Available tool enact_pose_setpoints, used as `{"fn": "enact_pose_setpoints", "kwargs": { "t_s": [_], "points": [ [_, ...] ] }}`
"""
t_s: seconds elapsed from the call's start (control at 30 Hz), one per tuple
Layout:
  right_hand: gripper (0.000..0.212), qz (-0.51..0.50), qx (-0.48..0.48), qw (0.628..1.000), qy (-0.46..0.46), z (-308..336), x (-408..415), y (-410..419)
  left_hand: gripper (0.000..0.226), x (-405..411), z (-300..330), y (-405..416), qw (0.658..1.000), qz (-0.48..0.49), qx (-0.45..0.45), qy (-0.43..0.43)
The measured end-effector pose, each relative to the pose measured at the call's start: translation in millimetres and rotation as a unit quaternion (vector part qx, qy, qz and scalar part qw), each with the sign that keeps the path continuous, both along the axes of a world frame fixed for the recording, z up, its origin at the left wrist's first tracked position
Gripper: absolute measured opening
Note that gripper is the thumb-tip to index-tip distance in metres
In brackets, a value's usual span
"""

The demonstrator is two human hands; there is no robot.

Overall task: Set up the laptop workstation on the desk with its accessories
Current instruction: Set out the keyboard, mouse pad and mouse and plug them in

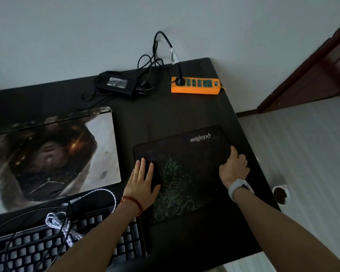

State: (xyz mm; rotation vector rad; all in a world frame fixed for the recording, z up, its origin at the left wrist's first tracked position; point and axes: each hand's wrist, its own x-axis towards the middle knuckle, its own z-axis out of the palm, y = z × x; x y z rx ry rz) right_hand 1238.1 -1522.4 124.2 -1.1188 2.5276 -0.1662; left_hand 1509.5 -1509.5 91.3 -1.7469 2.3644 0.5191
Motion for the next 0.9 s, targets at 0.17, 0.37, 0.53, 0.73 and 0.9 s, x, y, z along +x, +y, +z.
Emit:
{"fn": "enact_pose_setpoints", "kwargs": {
  "t_s": [0.17, 0.37, 0.53, 0.73, 0.9],
  "points": [
    [0.071, -0.015, 0.018, 1.000, 0.013, 1, 4, 2, 0.077, 6, 4, -6, 0.999, -0.018, 0.011, 0.039],
    [0.070, -0.050, 0.012, 0.999, -0.004, -5, 1, 9, 0.079, 3, 7, -15, 0.997, -0.027, 0.028, 0.059],
    [0.068, -0.003, -0.030, 1.000, -0.001, -4, -23, 2, 0.086, -6, 5, -13, 0.997, -0.037, 0.039, 0.059],
    [0.062, 0.010, -0.024, 0.999, -0.023, -6, -48, 2, 0.091, -24, 3, -12, 0.996, -0.041, 0.052, 0.057],
    [0.067, 0.010, 0.066, 0.997, 0.048, -4, -40, 3, 0.093, -21, 3, -14, 0.996, -0.052, 0.058, 0.042]
  ]
}}
